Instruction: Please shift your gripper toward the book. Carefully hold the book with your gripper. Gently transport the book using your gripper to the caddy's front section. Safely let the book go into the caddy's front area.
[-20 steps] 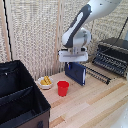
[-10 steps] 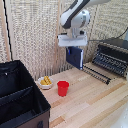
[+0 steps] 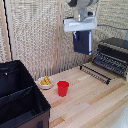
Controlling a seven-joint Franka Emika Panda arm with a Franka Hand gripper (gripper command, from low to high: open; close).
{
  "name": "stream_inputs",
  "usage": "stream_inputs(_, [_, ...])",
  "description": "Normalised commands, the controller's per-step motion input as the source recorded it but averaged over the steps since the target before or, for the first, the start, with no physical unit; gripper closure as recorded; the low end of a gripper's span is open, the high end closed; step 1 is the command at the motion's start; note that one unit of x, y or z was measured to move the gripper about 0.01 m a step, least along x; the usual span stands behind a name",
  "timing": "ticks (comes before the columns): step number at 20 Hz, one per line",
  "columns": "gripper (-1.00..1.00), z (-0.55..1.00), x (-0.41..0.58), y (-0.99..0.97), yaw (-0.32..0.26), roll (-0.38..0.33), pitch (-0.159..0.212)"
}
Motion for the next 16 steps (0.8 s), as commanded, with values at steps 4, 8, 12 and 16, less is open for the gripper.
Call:
stream_inputs(4, [1.0, 0.57, -0.08, 0.46, -0.213, 0.001, -0.061])
stream_inputs(8, [1.0, 0.47, 0.0, 0.48, -0.236, 0.0, -0.047])
stream_inputs(12, [1.0, 0.38, 0.0, 0.51, -0.234, -0.001, -0.033])
stream_inputs(16, [1.0, 0.31, 0.0, 0.52, -0.233, -0.001, -0.022])
